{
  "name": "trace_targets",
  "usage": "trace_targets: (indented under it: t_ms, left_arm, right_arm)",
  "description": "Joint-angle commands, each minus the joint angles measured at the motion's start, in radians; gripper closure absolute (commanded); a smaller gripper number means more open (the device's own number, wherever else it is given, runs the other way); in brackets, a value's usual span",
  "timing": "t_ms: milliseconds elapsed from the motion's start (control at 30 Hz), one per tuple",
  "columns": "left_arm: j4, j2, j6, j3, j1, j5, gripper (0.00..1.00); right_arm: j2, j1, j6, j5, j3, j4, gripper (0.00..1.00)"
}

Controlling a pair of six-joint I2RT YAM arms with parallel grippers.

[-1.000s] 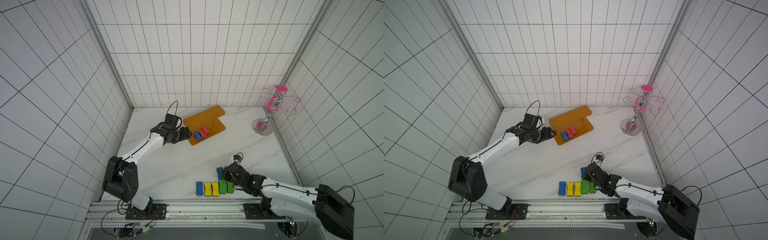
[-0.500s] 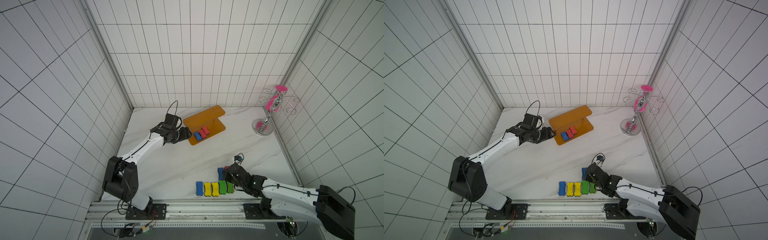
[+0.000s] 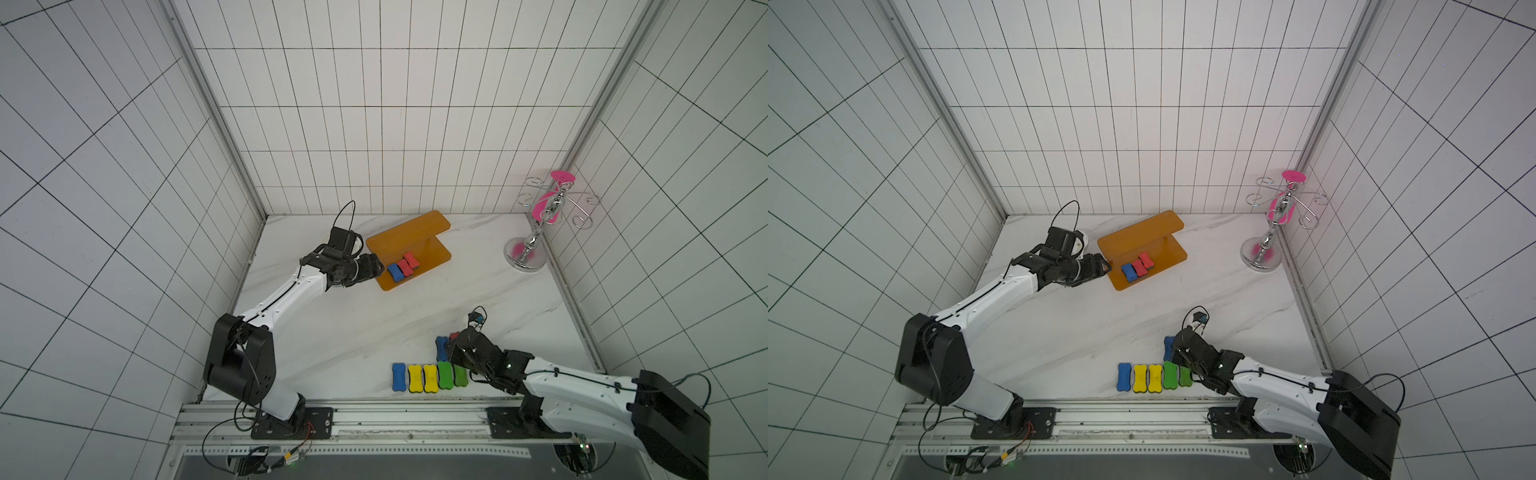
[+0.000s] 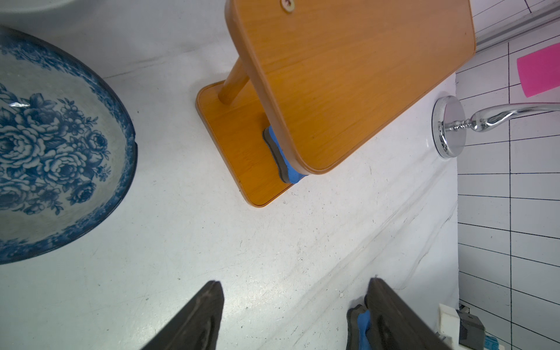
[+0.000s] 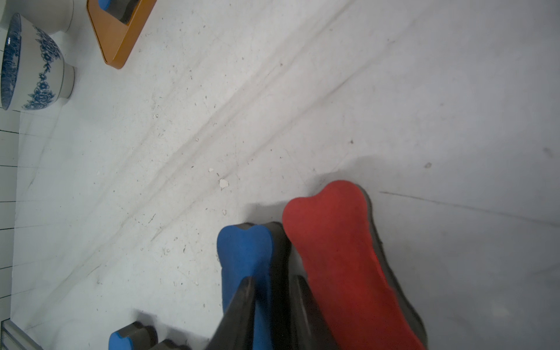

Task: Remove the whiteboard erasers from the shelf
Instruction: Place the whiteboard eraser at the center of the board.

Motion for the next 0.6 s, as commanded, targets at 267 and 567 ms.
trace_targets:
  t_ms: [267,567]
  left_arm:
    - [0.022,-0.030,0.009,-0.009,0.002,-0.002,0.22]
    - [0.028,-0.021,0.009,-0.009,0.003,0.007,0.21]
  right_arm:
    - [-0.151,-0.030,-0.130,0.046,0.067,-0.210,0.67]
    - [-0.268,-0.248,-0.203,-0.157,-0.032,-0.239,0.44]
